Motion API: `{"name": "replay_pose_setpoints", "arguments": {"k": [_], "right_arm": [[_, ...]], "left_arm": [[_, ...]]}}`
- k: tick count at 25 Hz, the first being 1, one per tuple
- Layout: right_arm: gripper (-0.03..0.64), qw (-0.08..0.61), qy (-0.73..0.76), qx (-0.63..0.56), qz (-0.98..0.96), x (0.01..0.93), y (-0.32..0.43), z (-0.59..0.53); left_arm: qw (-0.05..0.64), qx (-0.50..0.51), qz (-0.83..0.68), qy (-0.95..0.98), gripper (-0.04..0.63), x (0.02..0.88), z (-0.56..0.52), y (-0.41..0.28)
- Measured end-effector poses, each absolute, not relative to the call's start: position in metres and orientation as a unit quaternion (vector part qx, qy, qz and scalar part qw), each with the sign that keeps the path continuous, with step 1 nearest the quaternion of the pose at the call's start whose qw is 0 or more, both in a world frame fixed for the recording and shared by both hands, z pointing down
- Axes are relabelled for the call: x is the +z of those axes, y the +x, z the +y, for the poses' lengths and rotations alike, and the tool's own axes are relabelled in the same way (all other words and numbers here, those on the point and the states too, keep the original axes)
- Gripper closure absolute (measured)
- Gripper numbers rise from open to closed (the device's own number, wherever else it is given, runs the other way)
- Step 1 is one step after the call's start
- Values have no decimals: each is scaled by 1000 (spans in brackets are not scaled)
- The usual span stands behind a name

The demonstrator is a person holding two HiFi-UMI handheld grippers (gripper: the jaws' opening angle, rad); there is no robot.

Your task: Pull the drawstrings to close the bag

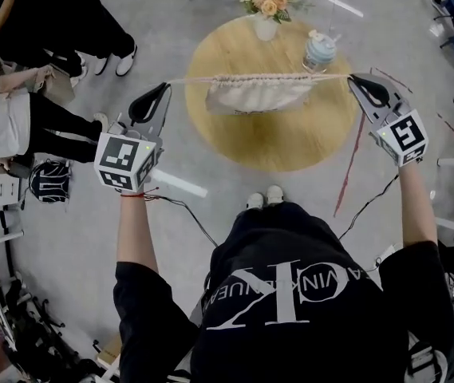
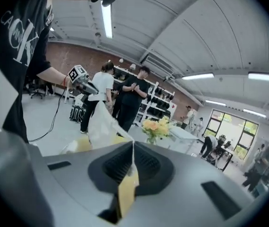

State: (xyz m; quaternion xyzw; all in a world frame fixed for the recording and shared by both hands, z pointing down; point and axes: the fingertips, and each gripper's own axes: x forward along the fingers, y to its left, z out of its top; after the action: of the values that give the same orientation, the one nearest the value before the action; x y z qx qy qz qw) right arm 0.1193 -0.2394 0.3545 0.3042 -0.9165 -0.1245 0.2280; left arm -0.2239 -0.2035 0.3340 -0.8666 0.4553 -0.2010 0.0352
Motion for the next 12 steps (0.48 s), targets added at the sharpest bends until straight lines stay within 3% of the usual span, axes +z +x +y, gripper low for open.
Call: {"name": "replay_pose_setpoints", "arguments": {"k": [12], "right_arm": [[600,242,312,-123,-910,368,124,-245]], "left_arm": [[-6,-191,503,-843,574,356,-212,-249]]}}
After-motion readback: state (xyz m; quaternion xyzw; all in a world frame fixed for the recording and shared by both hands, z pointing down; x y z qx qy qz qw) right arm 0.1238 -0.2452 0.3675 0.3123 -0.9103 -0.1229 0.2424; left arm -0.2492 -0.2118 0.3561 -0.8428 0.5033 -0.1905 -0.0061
